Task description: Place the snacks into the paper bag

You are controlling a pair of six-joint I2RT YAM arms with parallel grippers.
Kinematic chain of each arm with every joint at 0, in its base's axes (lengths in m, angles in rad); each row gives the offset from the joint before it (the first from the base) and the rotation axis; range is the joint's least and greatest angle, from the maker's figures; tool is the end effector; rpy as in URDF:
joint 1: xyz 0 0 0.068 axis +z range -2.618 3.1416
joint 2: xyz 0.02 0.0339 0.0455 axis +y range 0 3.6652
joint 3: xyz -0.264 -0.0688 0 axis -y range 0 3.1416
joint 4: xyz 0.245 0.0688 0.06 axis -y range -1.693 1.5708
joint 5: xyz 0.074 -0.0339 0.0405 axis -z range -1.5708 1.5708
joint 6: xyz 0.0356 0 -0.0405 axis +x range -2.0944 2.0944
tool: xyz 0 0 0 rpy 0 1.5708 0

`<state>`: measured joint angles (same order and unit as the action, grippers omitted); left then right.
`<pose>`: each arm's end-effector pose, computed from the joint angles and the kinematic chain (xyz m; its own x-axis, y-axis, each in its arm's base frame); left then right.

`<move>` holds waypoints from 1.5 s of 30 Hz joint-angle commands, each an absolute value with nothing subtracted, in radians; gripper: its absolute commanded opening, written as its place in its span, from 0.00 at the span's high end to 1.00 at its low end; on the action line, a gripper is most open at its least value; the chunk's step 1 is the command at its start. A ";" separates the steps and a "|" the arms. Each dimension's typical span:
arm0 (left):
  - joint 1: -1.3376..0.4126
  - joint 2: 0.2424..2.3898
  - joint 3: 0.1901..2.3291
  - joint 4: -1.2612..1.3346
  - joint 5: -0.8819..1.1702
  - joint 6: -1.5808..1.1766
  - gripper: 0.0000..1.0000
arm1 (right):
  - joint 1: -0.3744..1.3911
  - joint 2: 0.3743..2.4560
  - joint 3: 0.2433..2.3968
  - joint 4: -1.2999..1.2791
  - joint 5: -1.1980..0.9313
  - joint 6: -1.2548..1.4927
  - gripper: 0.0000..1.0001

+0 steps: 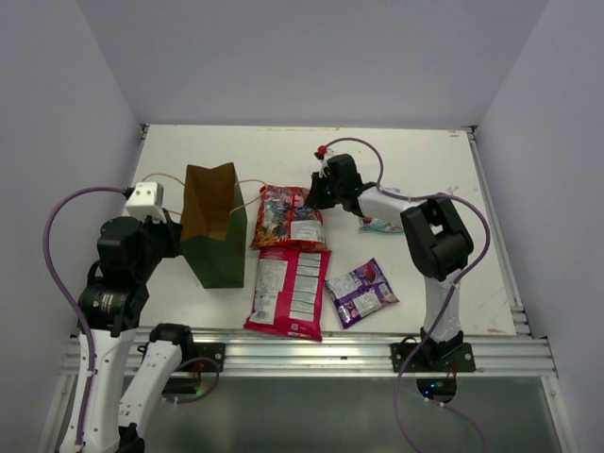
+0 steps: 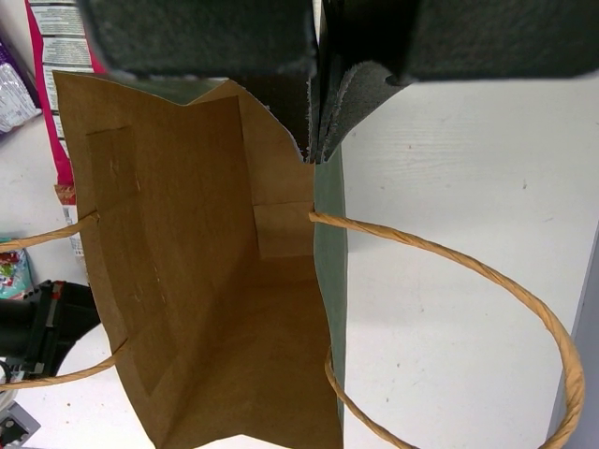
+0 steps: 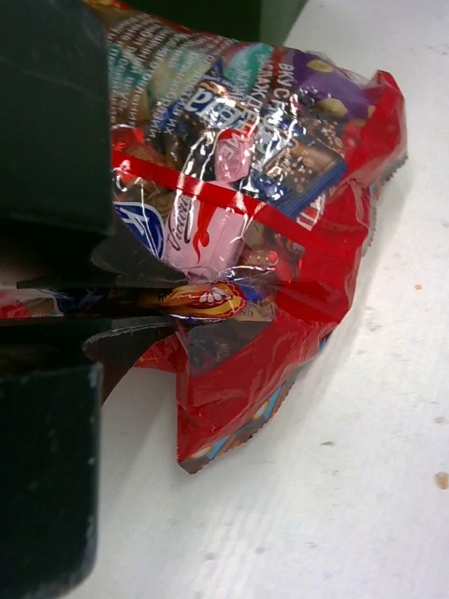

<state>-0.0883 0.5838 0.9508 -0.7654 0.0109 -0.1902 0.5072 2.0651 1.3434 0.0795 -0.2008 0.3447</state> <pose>0.1074 -0.0099 0.3604 -0.3980 -0.1545 -0.9043 0.0234 0.9837 -0.1784 0.3951 0.2277 0.1639 -0.7008 -0.0106 -0.7133 -0.4025 0.8315 0.3830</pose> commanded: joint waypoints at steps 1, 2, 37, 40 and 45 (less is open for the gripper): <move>-0.098 0.575 0.974 -0.761 0.008 -0.172 1.00 | 0.517 1.935 1.293 -0.176 -0.158 0.282 1.00; -0.100 0.575 0.974 -0.761 0.008 -0.172 1.00 | 0.522 1.901 1.319 -0.190 -0.141 0.270 1.00; -0.169 0.528 0.959 -0.744 0.029 -0.172 1.00 | 1.150 2.013 2.667 -0.232 0.607 -0.288 1.00; -0.175 0.529 0.960 -0.744 0.029 -0.172 1.00 | 1.180 1.991 2.626 -0.201 0.629 -0.334 1.00; -0.178 0.540 0.968 -0.745 0.038 -0.184 1.00 | 1.226 1.985 2.652 -0.143 0.679 -0.431 1.00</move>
